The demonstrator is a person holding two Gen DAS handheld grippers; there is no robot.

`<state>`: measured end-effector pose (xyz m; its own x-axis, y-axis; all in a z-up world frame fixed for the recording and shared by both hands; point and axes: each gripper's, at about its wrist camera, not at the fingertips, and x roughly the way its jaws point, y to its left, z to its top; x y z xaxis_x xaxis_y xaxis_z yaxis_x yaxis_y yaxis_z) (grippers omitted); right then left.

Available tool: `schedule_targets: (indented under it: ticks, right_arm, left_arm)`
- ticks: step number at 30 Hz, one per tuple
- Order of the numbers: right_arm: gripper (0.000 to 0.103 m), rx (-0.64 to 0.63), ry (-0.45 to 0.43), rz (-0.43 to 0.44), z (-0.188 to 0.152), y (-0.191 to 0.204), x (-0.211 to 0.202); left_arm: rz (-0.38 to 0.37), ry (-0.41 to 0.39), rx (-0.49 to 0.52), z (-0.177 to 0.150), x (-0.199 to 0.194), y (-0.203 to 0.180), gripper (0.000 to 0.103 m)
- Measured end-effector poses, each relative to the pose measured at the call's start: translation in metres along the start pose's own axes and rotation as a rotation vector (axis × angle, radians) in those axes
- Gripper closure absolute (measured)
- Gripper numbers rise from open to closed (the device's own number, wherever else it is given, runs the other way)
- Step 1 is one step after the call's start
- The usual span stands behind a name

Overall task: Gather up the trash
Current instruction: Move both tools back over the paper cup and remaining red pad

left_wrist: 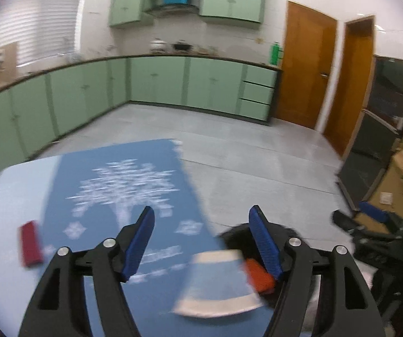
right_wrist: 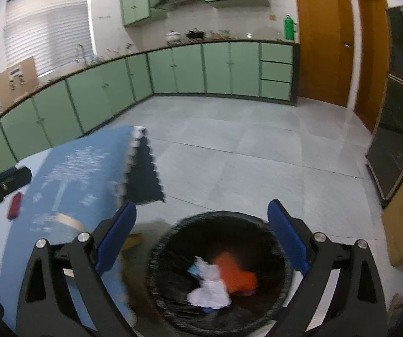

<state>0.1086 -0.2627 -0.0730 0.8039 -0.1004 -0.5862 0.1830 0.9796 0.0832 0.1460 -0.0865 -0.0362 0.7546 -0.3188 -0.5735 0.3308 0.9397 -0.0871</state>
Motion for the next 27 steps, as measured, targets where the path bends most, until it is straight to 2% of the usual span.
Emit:
schedule_targets:
  ticks: [4, 7, 13, 19, 27]
  right_arm:
    - [0.011, -0.036, -0.014, 0.056, -0.002, 0.049, -0.001]
    - [0.011, -0.051, -0.015, 0.087, -0.007, 0.082, -0.001]
    - [0.01, -0.109, 0.008, 0.117, -0.02, 0.135, 0.007]
    - [0.01, -0.127, 0.056, 0.089, -0.034, 0.162, 0.022]
    - [0.009, -0.127, 0.144, 0.045, -0.046, 0.174, 0.044]
  left_arm:
    - [0.105, 0.005, -0.051, -0.014, -0.012, 0.045, 0.035]
    - [0.149, 0.016, -0.083, -0.026, -0.016, 0.074, 0.035]
    - [0.184, 0.051, -0.111, -0.05, -0.022, 0.114, 0.035]
    - [0.204, 0.066, -0.128, -0.068, -0.03, 0.136, 0.035]
    - [0.206, 0.075, -0.134, -0.077, -0.032, 0.153, 0.035]
